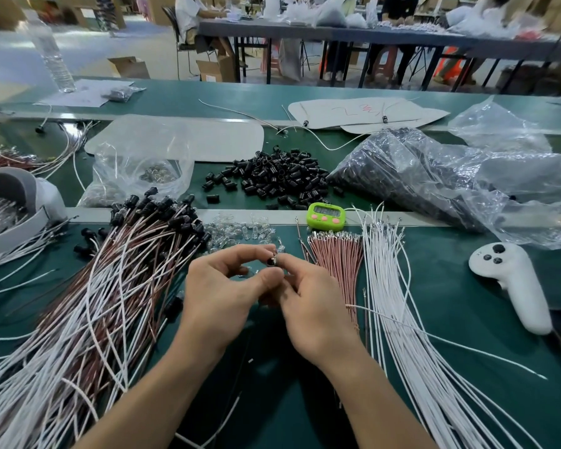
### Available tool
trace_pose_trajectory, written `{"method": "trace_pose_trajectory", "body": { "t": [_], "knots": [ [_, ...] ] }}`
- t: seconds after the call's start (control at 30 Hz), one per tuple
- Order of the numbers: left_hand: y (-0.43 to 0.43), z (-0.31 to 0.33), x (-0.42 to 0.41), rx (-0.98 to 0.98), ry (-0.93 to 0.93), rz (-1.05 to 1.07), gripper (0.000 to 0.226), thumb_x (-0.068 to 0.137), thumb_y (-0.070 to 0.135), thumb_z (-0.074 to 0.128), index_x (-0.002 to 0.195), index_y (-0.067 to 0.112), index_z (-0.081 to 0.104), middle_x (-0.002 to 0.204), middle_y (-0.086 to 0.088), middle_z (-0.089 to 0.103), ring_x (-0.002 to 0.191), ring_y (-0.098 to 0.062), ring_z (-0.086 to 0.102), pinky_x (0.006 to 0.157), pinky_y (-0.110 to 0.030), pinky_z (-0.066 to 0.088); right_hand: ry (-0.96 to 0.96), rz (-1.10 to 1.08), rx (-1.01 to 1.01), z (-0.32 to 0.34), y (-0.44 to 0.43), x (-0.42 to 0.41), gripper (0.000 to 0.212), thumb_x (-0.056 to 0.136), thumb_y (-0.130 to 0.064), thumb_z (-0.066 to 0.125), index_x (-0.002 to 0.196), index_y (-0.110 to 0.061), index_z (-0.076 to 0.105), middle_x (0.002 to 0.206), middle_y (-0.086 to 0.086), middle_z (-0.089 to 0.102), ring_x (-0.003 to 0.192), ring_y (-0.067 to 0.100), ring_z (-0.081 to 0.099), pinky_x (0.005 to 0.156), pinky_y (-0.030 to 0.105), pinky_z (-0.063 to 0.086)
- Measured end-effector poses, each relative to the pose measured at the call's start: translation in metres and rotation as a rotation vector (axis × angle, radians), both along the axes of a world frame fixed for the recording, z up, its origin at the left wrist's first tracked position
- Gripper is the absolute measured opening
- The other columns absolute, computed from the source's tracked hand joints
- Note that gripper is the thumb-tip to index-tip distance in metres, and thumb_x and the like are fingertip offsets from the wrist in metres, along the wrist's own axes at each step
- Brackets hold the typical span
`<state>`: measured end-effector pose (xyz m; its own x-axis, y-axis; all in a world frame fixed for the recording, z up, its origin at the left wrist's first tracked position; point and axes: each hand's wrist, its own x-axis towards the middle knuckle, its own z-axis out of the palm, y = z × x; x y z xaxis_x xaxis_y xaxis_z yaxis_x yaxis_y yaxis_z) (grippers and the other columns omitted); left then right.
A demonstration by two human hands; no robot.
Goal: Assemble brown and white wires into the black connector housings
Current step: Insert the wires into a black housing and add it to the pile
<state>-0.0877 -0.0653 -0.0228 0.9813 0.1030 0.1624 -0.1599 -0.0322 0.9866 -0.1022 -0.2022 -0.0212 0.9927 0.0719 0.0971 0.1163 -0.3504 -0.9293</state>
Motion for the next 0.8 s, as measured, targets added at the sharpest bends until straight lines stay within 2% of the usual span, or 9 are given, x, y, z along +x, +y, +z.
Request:
{"method": "trace_pose_trajectory", "body": {
  "t": [0.07, 0.17, 0.27, 0.33, 0.4, 0.5, 0.57, 0.7, 0.8],
  "knots": [
    [0.0015, 0.0, 0.0, 0.022, -0.007, 0.026, 0.03, 0.057, 0.037, 0.089, 0.085, 0.031, 0.08, 0.094, 0.007, 0.08, 0.076, -0.006, 0.068, 0.081, -0.04, 0.054, -0.018, -0.06, -0.009, -0.0026, 0.0012, -0.0001, 0.031, 0.096, -0.012, 0.068, 0.101, -0.043, 0.071, 0.08, -0.01, 0.078, 0.075, 0.007, 0.073, 0.076, 0.032, 0.06],
    [0.0039, -0.0027, 0.0017, 0.015, -0.006, 0.058, 0.029, 0.058, 0.029, 0.092, 0.085, 0.029, 0.081, 0.088, 0.005, 0.08, 0.08, -0.005, 0.07, 0.079, -0.024, 0.049, -0.02, -0.11, -0.014, -0.0052, -0.001, 0.003, 0.017, 0.091, -0.013, 0.076, 0.081, -0.026, 0.073, 0.075, -0.011, 0.076, 0.071, 0.004, 0.073, 0.071, 0.031, 0.059],
    [0.0022, -0.004, 0.0003, 0.028, -0.052, 0.037, 0.025, 0.061, 0.02, 0.092, 0.083, 0.024, 0.081, 0.083, 0.003, 0.079, 0.077, -0.005, 0.072, 0.07, -0.01, 0.049, 0.017, -0.126, 0.046, -0.0064, -0.0009, 0.0041, 0.021, 0.088, -0.014, 0.081, 0.07, -0.023, 0.072, 0.07, -0.006, 0.076, 0.068, 0.014, 0.074, 0.069, 0.041, 0.061],
    [0.0006, -0.0035, -0.0005, 0.008, -0.066, 0.021, 0.025, 0.06, 0.019, 0.092, 0.081, 0.025, 0.081, 0.081, 0.002, 0.079, 0.073, -0.005, 0.073, 0.067, -0.01, 0.051, 0.026, -0.128, 0.083, -0.0058, -0.0002, 0.0037, 0.023, 0.084, -0.018, 0.085, 0.067, -0.023, 0.072, 0.068, -0.003, 0.075, 0.065, 0.016, 0.072, 0.067, 0.041, 0.061],
    [0.0007, -0.0035, -0.0002, -0.004, -0.058, 0.02, 0.027, 0.057, 0.029, 0.092, 0.082, 0.027, 0.081, 0.082, 0.002, 0.079, 0.079, -0.008, 0.074, 0.073, -0.015, 0.053, 0.033, -0.118, 0.151, -0.0049, -0.0012, 0.0052, 0.024, 0.082, -0.017, 0.088, 0.065, -0.024, 0.073, 0.067, -0.001, 0.075, 0.062, 0.012, 0.07, 0.065, 0.036, 0.059],
    [0.0014, -0.0049, 0.0003, -0.032, -0.029, 0.023, 0.035, 0.053, 0.041, 0.091, 0.084, 0.027, 0.081, 0.085, 0.001, 0.079, 0.087, -0.018, 0.075, 0.085, -0.033, 0.056, 0.057, -0.085, 0.308, -0.0021, -0.0007, 0.0061, 0.024, 0.082, -0.009, 0.086, 0.066, -0.024, 0.077, 0.067, 0.0, 0.076, 0.062, 0.006, 0.069, 0.06, 0.022, 0.055],
    [0.0014, -0.0059, 0.0008, -0.045, -0.007, 0.018, 0.036, 0.053, 0.041, 0.091, 0.084, 0.026, 0.081, 0.085, -0.002, 0.079, 0.086, -0.022, 0.075, 0.085, -0.041, 0.058, 0.063, -0.059, 0.361, -0.0006, 0.0012, 0.005, 0.028, 0.084, -0.005, 0.083, 0.067, -0.026, 0.079, 0.068, -0.001, 0.077, 0.063, 0.004, 0.07, 0.062, 0.017, 0.053],
    [-0.0009, -0.0048, 0.0027, -0.114, 0.059, -0.006, 0.036, 0.051, 0.04, 0.09, 0.082, 0.025, 0.081, 0.08, -0.006, 0.079, 0.073, -0.021, 0.07, 0.071, -0.029, 0.061, 0.035, -0.102, 0.373, 0.0, 0.0034, 0.003, 0.016, 0.086, -0.004, 0.081, 0.077, -0.017, 0.079, 0.069, -0.002, 0.077, 0.063, 0.005, 0.073, 0.061, 0.014, 0.054],
    [-0.0023, -0.003, 0.0019, -0.13, 0.078, 0.007, 0.025, 0.056, 0.026, 0.09, 0.08, 0.025, 0.081, 0.079, -0.005, 0.078, 0.071, -0.016, 0.069, 0.07, -0.024, 0.059, 0.026, -0.152, 0.316, -0.0012, 0.0035, 0.0022, 0.014, 0.084, -0.007, 0.083, 0.079, -0.018, 0.077, 0.071, -0.002, 0.077, 0.066, 0.007, 0.074, 0.061, 0.016, 0.054]
  ]
}}
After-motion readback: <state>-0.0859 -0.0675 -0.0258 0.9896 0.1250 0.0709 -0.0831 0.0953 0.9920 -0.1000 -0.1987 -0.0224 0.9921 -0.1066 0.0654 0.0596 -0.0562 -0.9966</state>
